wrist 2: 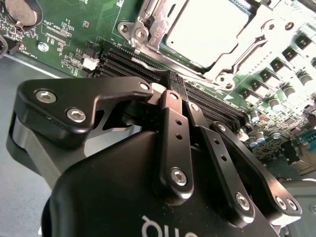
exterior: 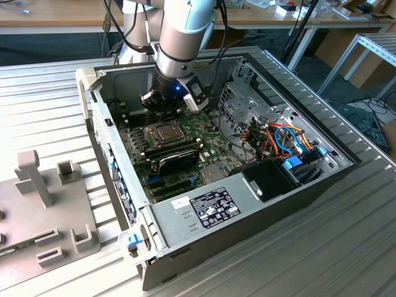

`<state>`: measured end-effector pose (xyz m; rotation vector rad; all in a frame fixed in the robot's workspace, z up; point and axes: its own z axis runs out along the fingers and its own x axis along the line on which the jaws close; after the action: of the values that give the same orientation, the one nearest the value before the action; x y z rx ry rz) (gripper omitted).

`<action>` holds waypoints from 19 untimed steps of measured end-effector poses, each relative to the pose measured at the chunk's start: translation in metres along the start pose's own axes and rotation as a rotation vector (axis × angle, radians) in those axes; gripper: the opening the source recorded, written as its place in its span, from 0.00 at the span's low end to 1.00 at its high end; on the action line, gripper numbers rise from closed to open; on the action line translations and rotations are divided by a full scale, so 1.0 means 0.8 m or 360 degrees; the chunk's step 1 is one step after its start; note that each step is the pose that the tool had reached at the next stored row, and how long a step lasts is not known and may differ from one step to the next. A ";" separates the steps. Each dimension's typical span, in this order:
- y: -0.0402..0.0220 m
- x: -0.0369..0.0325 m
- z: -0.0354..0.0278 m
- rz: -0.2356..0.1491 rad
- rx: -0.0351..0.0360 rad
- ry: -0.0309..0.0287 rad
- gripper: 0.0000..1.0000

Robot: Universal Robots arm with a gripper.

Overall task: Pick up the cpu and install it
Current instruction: 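Install the first cpu locking lever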

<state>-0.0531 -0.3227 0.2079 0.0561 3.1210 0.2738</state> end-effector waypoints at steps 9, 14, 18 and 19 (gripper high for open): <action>-0.0011 -0.0030 0.0027 0.0000 -0.0005 0.00000 0.11; -0.0018 -0.0037 0.0031 0.0000 -0.0019 0.00003 0.11; -0.0034 -0.0051 0.0042 0.0000 -0.0019 0.00004 0.11; -0.0037 -0.0053 0.0043 0.0000 -0.0019 0.00005 0.11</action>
<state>-0.0489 -0.3252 0.2040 0.0561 3.1194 0.2928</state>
